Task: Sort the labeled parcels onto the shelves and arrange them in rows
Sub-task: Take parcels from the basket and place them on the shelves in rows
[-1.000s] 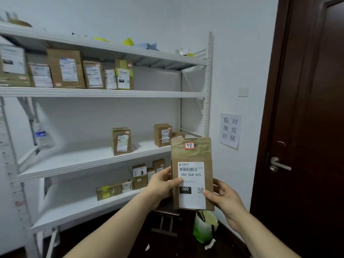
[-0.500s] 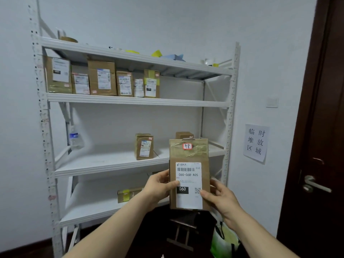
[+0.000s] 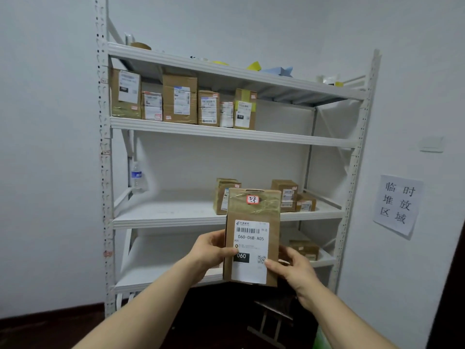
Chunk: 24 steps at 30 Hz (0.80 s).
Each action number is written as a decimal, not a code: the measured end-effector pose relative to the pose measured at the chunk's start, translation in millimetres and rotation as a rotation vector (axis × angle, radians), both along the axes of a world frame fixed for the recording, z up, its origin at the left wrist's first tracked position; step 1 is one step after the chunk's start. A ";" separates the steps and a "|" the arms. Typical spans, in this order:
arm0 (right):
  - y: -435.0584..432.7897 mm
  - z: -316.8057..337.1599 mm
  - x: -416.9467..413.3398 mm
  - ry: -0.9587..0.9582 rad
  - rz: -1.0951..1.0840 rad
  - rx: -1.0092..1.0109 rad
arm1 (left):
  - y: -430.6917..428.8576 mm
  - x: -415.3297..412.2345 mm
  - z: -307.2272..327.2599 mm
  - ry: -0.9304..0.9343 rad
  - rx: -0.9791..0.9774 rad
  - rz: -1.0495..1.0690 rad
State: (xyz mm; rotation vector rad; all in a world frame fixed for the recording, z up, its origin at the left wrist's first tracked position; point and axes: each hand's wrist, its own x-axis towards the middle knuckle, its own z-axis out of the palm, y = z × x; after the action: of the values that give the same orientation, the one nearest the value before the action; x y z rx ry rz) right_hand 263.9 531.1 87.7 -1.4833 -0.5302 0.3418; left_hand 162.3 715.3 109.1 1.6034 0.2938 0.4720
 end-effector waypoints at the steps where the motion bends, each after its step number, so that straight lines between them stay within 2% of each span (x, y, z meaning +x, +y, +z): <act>1: 10.5 -1.0 0.0 -0.018 0.008 -0.016 | 10.9 -1.3 -1.6 0.014 0.013 0.001; 6: 68.1 -15.8 1.6 -0.007 0.066 -0.063 | 64.3 -9.0 -18.6 0.113 0.068 0.036; 13: 146.5 -38.0 17.1 0.007 0.128 -0.127 | 130.4 -2.0 -41.2 0.126 0.060 0.207; 24: 260.1 -38.6 123.7 -0.044 0.272 -0.242 | 226.1 87.4 -39.4 0.140 0.029 0.323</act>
State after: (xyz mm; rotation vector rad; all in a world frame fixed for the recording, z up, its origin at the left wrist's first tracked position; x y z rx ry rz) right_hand 387.6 791.2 49.1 -1.6565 -0.7488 0.6045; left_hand 249.7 941.4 69.7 1.6269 0.6606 0.6126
